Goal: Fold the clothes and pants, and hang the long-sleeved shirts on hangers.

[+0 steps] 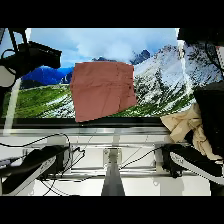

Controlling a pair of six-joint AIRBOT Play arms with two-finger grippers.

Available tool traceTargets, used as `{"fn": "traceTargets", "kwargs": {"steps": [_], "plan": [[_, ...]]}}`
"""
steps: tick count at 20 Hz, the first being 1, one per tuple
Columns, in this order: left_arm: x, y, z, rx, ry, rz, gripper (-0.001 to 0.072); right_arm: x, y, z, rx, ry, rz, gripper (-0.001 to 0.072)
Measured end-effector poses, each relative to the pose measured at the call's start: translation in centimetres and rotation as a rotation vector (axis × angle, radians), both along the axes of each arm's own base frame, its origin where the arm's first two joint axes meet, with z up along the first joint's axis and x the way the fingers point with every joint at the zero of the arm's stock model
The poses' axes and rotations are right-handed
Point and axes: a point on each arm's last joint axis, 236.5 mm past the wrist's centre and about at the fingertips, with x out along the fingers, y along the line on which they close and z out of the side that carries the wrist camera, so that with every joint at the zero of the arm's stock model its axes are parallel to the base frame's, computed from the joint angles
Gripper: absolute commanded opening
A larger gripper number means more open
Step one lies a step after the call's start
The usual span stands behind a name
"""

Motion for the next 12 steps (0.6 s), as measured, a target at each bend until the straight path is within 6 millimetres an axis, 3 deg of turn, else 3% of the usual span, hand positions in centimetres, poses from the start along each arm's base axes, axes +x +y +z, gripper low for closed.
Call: {"fn": "traceTargets", "kwargs": {"steps": [12], "plan": [[0.0, 0.0, 0.0, 0.0, 0.0, 0.0, 0.0483, 0.14, 0.03, 0.14, 0.002, -0.008, 0.0, 0.0023]]}}
